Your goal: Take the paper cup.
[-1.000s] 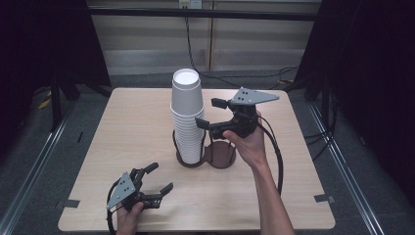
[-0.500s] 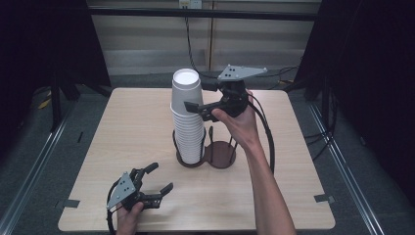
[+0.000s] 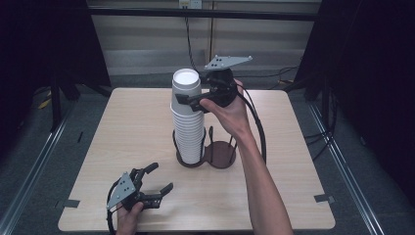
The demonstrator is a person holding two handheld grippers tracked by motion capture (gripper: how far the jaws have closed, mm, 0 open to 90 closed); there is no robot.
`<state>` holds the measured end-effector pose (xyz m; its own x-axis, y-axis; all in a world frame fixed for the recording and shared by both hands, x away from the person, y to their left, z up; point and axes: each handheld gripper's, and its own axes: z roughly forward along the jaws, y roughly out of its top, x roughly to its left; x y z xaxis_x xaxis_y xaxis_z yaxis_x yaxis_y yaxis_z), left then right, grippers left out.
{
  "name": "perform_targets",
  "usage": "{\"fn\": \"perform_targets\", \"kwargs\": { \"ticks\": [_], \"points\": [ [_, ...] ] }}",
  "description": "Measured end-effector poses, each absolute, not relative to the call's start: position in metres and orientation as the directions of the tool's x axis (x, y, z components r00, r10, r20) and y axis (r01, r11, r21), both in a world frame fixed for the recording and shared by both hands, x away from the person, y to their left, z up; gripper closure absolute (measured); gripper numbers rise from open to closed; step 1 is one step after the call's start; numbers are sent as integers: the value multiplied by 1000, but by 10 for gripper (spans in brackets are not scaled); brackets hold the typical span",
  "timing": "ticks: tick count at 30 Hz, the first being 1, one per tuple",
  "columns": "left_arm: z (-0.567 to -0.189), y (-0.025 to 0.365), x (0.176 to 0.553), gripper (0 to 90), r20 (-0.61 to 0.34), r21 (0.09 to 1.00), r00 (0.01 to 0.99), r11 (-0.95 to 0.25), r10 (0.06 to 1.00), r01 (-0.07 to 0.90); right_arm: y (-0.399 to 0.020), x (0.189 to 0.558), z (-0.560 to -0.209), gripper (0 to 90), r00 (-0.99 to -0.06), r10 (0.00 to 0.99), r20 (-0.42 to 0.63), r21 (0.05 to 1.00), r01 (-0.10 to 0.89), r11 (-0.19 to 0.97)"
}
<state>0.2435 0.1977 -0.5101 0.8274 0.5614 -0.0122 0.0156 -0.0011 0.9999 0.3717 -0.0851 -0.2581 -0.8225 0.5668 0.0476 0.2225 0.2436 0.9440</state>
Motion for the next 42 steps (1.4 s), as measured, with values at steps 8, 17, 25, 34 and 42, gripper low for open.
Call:
{"fn": "perform_targets", "kwargs": {
  "ticks": [8, 17, 25, 34, 42],
  "points": [
    [-510, 198, 243, 156, -12, 1000, 828, -1, 561, 16, -81, 374, -259, 163, -817, 575, 39, 945, 217, 244],
    [-510, 198, 243, 156, -12, 1000, 827, -1, 561, 15, -77, 377, -260, 190, -813, 581, 42, 942, 226, 248],
    [-510, 198, 243, 156, -12, 1000, 827, -1, 561, 15, -77, 376, -258, 195, -811, 584, 39, 939, 229, 255],
    [-510, 198, 243, 156, -12, 1000, 827, -1, 561, 15, -78, 373, -253, 197, -809, 587, 34, 953, 204, 226],
    [-510, 198, 243, 156, -13, 1000, 827, 0, 562, 16, -80, 373, -250, 200, -813, 581, 40, 959, 194, 206]
  ]
}}
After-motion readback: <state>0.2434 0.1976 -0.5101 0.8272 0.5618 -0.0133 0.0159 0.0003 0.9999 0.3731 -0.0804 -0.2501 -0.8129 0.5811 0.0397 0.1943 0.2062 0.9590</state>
